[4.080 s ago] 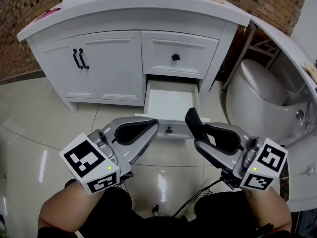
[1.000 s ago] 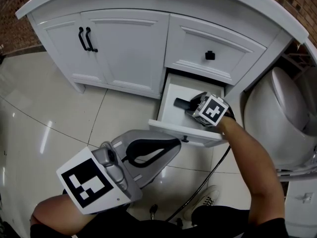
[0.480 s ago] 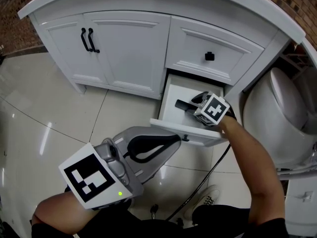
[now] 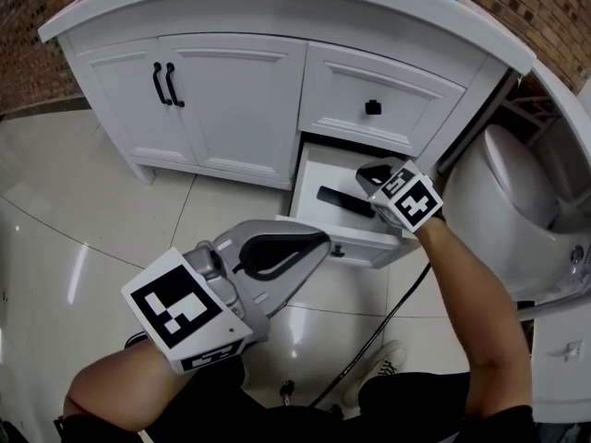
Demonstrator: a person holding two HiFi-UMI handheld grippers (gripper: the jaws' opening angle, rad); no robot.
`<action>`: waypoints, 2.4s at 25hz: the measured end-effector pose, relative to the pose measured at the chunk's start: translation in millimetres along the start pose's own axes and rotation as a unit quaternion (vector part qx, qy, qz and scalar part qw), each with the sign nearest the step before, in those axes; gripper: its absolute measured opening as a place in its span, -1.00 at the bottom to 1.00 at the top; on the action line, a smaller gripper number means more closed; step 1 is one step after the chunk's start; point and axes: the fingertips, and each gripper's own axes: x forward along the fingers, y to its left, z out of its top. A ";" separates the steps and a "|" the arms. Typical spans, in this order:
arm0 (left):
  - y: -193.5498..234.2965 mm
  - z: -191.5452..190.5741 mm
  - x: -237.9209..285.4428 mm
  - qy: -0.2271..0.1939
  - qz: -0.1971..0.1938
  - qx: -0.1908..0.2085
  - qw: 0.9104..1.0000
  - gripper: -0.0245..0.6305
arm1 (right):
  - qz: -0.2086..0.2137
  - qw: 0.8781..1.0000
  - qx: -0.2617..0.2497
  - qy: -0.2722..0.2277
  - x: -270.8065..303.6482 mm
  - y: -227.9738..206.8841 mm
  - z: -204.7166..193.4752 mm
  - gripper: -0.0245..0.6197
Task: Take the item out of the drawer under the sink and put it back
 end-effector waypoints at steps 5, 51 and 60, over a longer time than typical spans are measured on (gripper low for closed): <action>-8.6 -2.2 -5.3 0.002 -0.011 -0.010 1.000 -0.91 | -0.008 0.998 0.037 -0.056 -45.8 13.4 20.4 -0.90; -56.7 -3.4 -1.1 0.006 -0.029 0.035 0.999 -0.91 | 0.059 0.926 0.235 -0.290 -273.9 161.5 41.3 -0.90; -53.3 -2.5 -2.1 0.005 -0.025 0.035 0.999 -0.91 | 0.066 0.928 0.223 -0.290 -271.9 167.2 47.3 -0.90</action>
